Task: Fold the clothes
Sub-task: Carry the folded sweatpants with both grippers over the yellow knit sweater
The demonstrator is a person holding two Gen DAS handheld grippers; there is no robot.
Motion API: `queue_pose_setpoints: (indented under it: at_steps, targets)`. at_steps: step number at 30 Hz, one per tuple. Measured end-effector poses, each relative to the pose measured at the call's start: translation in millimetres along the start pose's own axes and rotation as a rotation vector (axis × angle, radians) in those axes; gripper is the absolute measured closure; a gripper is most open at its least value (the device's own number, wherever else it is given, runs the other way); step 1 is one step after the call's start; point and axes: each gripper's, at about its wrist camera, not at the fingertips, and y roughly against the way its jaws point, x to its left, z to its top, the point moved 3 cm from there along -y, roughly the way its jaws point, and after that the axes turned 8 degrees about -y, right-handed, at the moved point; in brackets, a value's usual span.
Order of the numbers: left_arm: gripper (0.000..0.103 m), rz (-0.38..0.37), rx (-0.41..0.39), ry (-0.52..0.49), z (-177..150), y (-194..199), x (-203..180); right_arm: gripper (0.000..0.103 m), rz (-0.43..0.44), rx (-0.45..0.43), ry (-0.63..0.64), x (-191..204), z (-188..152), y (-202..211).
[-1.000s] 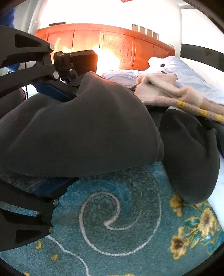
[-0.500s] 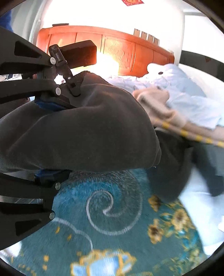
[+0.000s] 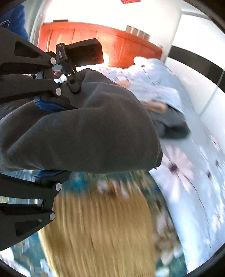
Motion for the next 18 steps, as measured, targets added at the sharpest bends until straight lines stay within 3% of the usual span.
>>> queue_pose_setpoints:
  at_steps: [4, 11, 18]
  targets:
    - [0.035, -0.047, 0.029, 0.007, 16.8, -49.2, -31.1, 0.048, -0.056, 0.013, -0.026, -44.1, 29.3, 43.7]
    - [0.035, -0.124, 0.074, 0.021, 46.2, -132.9, -83.5, 0.047, -0.122, 0.031, -0.054, -118.7, 62.1, 86.0]
    - [0.035, -0.073, 0.059, 0.068, 59.5, -164.2, -79.5, 0.046, -0.116, 0.004, -0.116, -166.8, 95.6, 79.5]
